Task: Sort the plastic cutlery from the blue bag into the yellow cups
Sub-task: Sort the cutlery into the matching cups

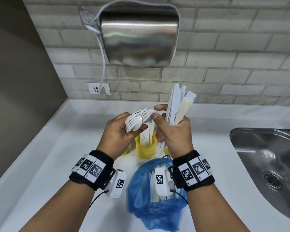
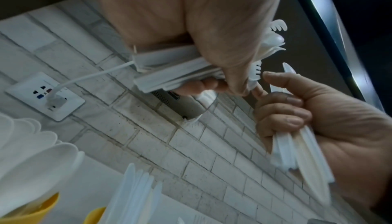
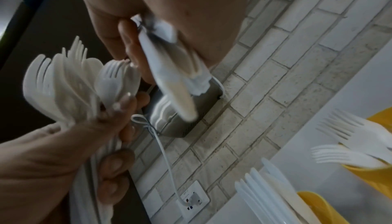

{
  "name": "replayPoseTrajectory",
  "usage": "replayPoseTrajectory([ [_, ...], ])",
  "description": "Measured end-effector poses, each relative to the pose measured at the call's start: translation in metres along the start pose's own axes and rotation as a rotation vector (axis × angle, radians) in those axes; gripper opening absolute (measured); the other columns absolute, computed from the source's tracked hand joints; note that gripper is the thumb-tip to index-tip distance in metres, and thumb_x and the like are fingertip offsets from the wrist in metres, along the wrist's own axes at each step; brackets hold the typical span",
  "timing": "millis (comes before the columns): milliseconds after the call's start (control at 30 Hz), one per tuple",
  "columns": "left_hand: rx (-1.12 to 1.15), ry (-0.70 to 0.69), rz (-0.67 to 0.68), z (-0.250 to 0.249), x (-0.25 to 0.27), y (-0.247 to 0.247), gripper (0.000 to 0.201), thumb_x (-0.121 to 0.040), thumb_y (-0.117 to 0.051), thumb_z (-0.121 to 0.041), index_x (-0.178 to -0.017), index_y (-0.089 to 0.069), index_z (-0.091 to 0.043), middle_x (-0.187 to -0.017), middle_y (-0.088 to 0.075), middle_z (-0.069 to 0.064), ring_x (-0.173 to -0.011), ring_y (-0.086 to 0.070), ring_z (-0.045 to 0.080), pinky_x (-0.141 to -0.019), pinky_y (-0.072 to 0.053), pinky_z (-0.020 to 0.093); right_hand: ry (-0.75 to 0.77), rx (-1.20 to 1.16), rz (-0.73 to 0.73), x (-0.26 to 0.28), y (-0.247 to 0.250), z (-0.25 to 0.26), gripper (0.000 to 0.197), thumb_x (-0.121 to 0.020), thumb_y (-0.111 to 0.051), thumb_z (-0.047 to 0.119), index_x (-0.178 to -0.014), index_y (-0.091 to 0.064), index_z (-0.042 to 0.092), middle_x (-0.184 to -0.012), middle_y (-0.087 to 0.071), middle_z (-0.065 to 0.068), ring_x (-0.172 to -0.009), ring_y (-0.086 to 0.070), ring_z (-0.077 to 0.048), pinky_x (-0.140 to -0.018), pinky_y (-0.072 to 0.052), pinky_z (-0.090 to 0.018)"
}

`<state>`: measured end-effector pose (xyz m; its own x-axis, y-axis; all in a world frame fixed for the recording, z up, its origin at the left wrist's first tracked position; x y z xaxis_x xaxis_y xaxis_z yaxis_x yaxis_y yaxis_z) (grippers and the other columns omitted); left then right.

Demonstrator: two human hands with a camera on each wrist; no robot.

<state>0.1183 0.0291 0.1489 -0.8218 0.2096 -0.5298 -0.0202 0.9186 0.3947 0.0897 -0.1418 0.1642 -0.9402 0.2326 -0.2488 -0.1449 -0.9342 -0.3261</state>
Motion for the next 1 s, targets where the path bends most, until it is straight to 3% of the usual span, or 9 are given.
replayPoseTrajectory([
  [100, -0.118, -0.067, -0.049, 0.005, -0.002, 0.003, 0.024, -0.087, -0.082, -0.019, -0.084, -0.063, -0.034, -0.077, -0.057, -0.013, -0.070, -0.057, 0.002, -0.065, -0.041, 0.012, 0.003, -0.009, -0.008, 0.000, 0.002, 0.007, 0.013, -0.095, -0.069, 0.007, -0.086, -0.073, 0.016, -0.047, -0.044, 0.000, -0.036, -0.032, -0.017, -0.044, -0.031, -0.028],
  [200, -0.225, -0.093, -0.058, 0.013, -0.003, 0.005, 0.017, -0.088, -0.079, -0.014, -0.101, -0.074, -0.023, -0.083, -0.055, -0.019, -0.075, -0.058, 0.003, -0.069, -0.045, 0.020, 0.004, 0.028, 0.091, 0.003, -0.003, 0.013, 0.014, -0.095, -0.069, 0.009, -0.082, -0.072, 0.012, -0.046, -0.044, 0.004, -0.036, -0.034, -0.014, -0.043, -0.029, -0.024],
  [333, -0.384, -0.116, -0.073, 0.012, -0.004, 0.007, 0.037, -0.084, -0.070, -0.010, -0.115, -0.068, -0.030, -0.094, -0.058, -0.011, -0.080, -0.062, 0.019, -0.069, -0.052, 0.033, -0.002, 0.174, 0.173, 0.003, -0.009, 0.011, 0.015, -0.091, -0.076, 0.016, -0.080, -0.070, 0.007, -0.048, -0.047, 0.010, -0.039, -0.037, -0.011, -0.044, -0.032, -0.022],
  [400, -0.433, -0.114, -0.077, 0.010, -0.004, 0.008, 0.041, -0.082, -0.066, -0.009, -0.116, -0.065, -0.031, -0.097, -0.058, -0.008, -0.081, -0.062, 0.023, -0.068, -0.054, 0.038, -0.041, 0.122, 0.153, 0.003, -0.010, 0.008, 0.015, -0.090, -0.077, 0.015, -0.084, -0.070, 0.003, -0.047, -0.043, 0.004, -0.037, -0.034, -0.015, -0.043, -0.030, -0.023],
  [467, -0.440, -0.090, -0.091, 0.009, -0.005, 0.010, 0.043, -0.077, -0.061, -0.010, -0.116, -0.067, -0.026, -0.099, -0.058, -0.008, -0.083, -0.061, 0.022, -0.069, -0.054, 0.040, -0.106, -0.009, 0.144, 0.004, -0.011, 0.006, 0.009, -0.092, -0.074, 0.013, -0.086, -0.070, 0.008, -0.046, -0.038, -0.001, -0.035, -0.029, -0.016, -0.041, -0.028, -0.023],
  [567, -0.451, -0.047, -0.092, 0.007, -0.006, 0.011, 0.044, -0.075, -0.058, -0.013, -0.117, -0.067, -0.023, -0.100, -0.058, -0.007, -0.085, -0.060, 0.021, -0.072, -0.054, 0.040, -0.156, -0.095, 0.139, 0.005, -0.012, 0.003, 0.017, -0.094, -0.071, 0.010, -0.078, -0.070, 0.018, -0.044, -0.035, 0.000, -0.034, -0.027, -0.014, -0.041, -0.028, -0.022],
  [700, -0.467, -0.022, -0.075, 0.009, -0.003, 0.011, 0.042, -0.077, -0.066, -0.008, -0.117, -0.066, -0.022, -0.100, -0.058, -0.006, -0.085, -0.059, 0.021, -0.071, -0.054, 0.042, -0.128, -0.035, 0.133, 0.003, -0.013, 0.003, 0.018, -0.095, -0.070, 0.009, -0.079, -0.068, 0.016, -0.043, -0.038, 0.000, -0.033, -0.030, -0.015, -0.042, -0.031, -0.022],
  [800, -0.474, -0.023, -0.075, 0.008, -0.002, 0.010, 0.040, -0.077, -0.063, -0.010, -0.115, -0.064, -0.022, -0.100, -0.058, -0.004, -0.085, -0.059, 0.024, -0.070, -0.054, 0.042, -0.134, -0.020, 0.127, 0.002, -0.013, 0.002, 0.027, -0.094, -0.070, 0.007, -0.072, -0.070, 0.023, -0.043, -0.038, -0.001, -0.033, -0.029, -0.016, -0.042, -0.031, -0.022],
  [1000, -0.723, -0.067, -0.023, 0.004, 0.000, 0.012, 0.052, -0.076, -0.069, -0.002, -0.120, -0.057, -0.028, -0.103, -0.056, 0.001, -0.078, -0.061, 0.031, -0.055, -0.047, 0.033, -0.075, 0.081, 0.111, -0.002, -0.011, 0.008, 0.005, -0.090, -0.076, 0.010, -0.086, -0.075, 0.010, -0.046, -0.046, -0.004, -0.033, -0.033, -0.019, -0.042, -0.032, -0.023],
])
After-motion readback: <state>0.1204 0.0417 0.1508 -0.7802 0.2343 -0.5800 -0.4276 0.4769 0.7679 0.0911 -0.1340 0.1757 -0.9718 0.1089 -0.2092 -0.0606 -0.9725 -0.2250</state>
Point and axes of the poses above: each hand's wrist, its own x-axis away from the middle knuckle, its own y-axis out of the back of the hand, z = x × y, the point moved 1 cm from there along -x, towards the middle knuckle
